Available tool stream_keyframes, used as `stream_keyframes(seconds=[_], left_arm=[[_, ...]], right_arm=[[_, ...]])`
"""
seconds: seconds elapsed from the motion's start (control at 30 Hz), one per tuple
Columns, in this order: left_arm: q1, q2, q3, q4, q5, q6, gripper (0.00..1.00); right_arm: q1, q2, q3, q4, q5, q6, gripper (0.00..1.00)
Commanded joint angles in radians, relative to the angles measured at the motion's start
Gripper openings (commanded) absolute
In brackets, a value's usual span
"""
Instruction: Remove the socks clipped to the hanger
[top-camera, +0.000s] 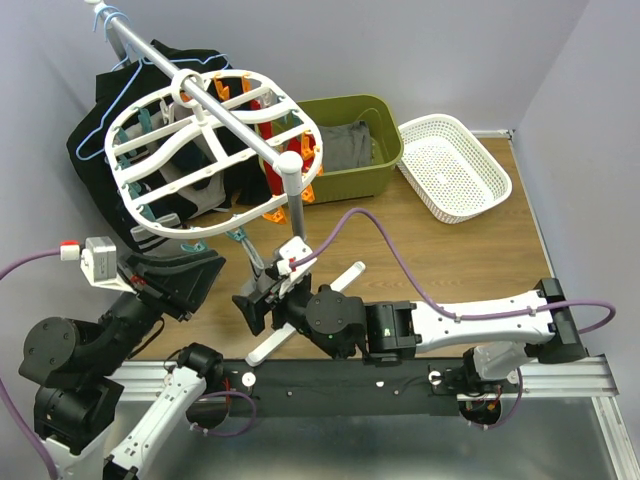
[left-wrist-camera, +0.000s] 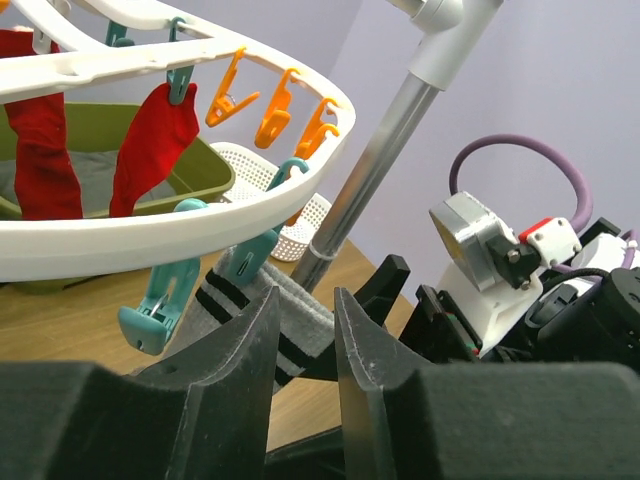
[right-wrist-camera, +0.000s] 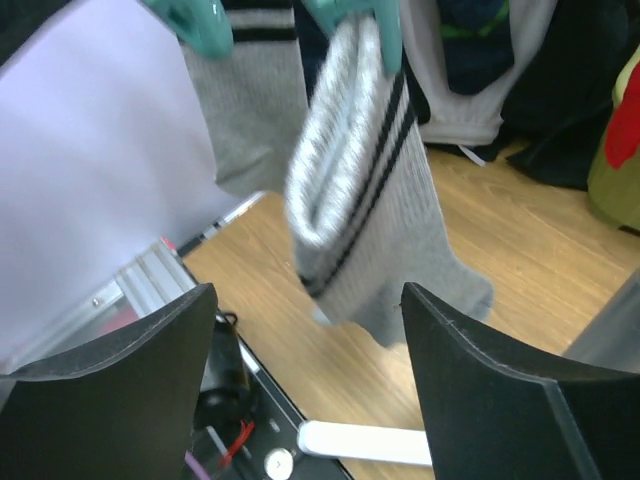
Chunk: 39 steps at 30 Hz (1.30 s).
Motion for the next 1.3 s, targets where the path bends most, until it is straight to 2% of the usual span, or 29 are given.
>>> stream_keyframes(seconds=[0.0,0.03,0.07,0.1,0.13,0.2,0.23,0.33,0.4,0.43,0.57,0.7,0.97,1.07,1.27], left_arm=[[-0.004,0.002,0.023,-0.030,-0.006,0.026,0.37],[-0.004,0.003,0.023,-0.032,-0.005,0.027,0.38],[-0.004,0.005,0.020,-0.032,0.010,0.027,0.42],[-0.005,0.011,0.019,-0.032,0.018,0.029,0.52],[-0.004,0.012,0.017,-0.035,0.024,0.035,0.57],[-0.005,0.014,0.012,-0.037,0.040,0.043,0.67],[-0.005,0.012,0.014,-0.041,0.043,0.047,0.70],[-0.005,-0.003,0.014,-0.046,0.059,0.064,0.77],[-0.004,-0.023,0.017,-0.064,0.078,0.069,0.81],[-0.005,-0.029,0.017,-0.076,0.089,0.067,0.82],[-0.005,-0.046,0.023,-0.125,0.165,0.081,0.82],[-0.005,-0.070,0.046,-0.176,0.211,0.090,0.82],[-0.005,-0.070,-0.015,-0.190,0.300,0.086,0.84],[-0.005,-0.044,-0.055,-0.250,0.305,0.107,0.84],[-0.005,-0.037,-0.087,-0.265,0.276,0.118,0.83]], right_arm=[[0.006,0.050,0.075,0.048,0.084,-0.042,0.76],[0.005,0.051,0.082,0.039,0.081,-0.044,0.69],[0.005,0.050,0.085,0.033,0.070,-0.042,0.66],[0.005,0.048,0.085,0.031,0.058,-0.039,0.62],[0.005,0.045,0.086,0.025,0.055,-0.032,0.50],[0.005,0.042,0.096,-0.009,0.050,-0.012,0.38],[0.006,0.040,0.117,-0.028,0.049,-0.001,0.27],[0.005,0.048,0.178,-0.137,0.027,0.037,0.09],[0.005,0.063,0.276,-0.264,-0.011,0.093,0.06],[0.005,0.085,0.313,-0.312,-0.020,0.116,0.01],[0.005,0.125,0.462,-0.519,-0.074,0.230,0.01],[0.005,0.143,0.548,-0.601,-0.119,0.298,0.01],[0.005,0.140,0.553,-0.578,-0.185,0.349,0.01],[0.005,0.142,0.582,-0.570,-0.180,0.355,0.01],[0.005,0.151,0.628,-0.553,-0.189,0.344,0.01]])
